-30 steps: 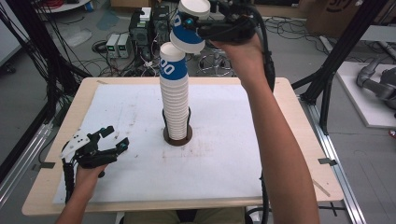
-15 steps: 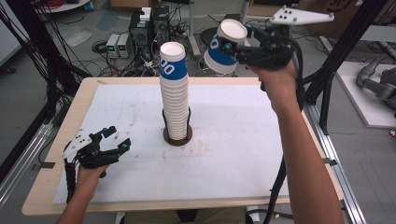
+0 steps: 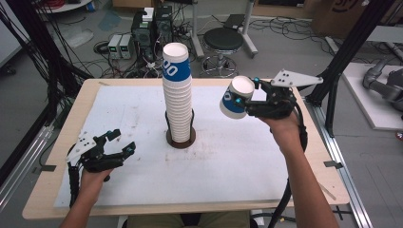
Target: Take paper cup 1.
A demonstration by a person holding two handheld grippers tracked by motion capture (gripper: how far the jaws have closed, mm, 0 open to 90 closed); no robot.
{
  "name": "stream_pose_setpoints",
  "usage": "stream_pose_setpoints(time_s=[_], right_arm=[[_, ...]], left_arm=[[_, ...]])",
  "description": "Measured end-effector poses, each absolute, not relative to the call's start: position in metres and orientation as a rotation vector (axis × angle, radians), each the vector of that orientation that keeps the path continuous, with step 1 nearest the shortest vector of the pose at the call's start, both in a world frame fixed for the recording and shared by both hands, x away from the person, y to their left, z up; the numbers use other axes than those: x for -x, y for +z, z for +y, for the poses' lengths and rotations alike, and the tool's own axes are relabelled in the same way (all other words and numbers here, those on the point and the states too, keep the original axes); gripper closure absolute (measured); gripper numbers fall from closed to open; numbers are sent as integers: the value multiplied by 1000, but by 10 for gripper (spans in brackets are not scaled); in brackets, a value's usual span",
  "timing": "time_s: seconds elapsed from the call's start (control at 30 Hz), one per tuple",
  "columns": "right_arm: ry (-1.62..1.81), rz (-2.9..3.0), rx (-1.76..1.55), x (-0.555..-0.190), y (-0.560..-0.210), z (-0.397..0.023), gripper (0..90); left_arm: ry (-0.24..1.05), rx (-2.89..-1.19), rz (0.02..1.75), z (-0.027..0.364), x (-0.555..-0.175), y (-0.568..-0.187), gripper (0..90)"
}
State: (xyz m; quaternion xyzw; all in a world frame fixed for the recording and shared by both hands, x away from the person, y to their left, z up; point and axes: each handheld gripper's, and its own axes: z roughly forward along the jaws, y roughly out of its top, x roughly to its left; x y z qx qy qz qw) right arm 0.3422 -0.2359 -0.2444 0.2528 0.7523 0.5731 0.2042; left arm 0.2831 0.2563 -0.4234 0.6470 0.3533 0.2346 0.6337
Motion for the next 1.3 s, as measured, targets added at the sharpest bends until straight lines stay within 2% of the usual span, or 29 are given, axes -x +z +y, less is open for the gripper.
stream_pose_setpoints(time_s=[0.33, 0.73, 0.9, 1.3], right_arm=[[1561, 2106, -737, -326, -304, -244, 295], [1584, 2127, -794, -322, -350, -252, 296], [1574, 2147, -790, -322, -360, -253, 296], [1542, 2148, -750, -319, -354, -249, 297]], left_arm=[[539, -1486, 798, 251, -280, -423, 165], [556, -1493, 788, 250, -279, -422, 164], [554, -1481, 790, 249, -282, -422, 164], [553, -1493, 765, 246, -281, -421, 165]])
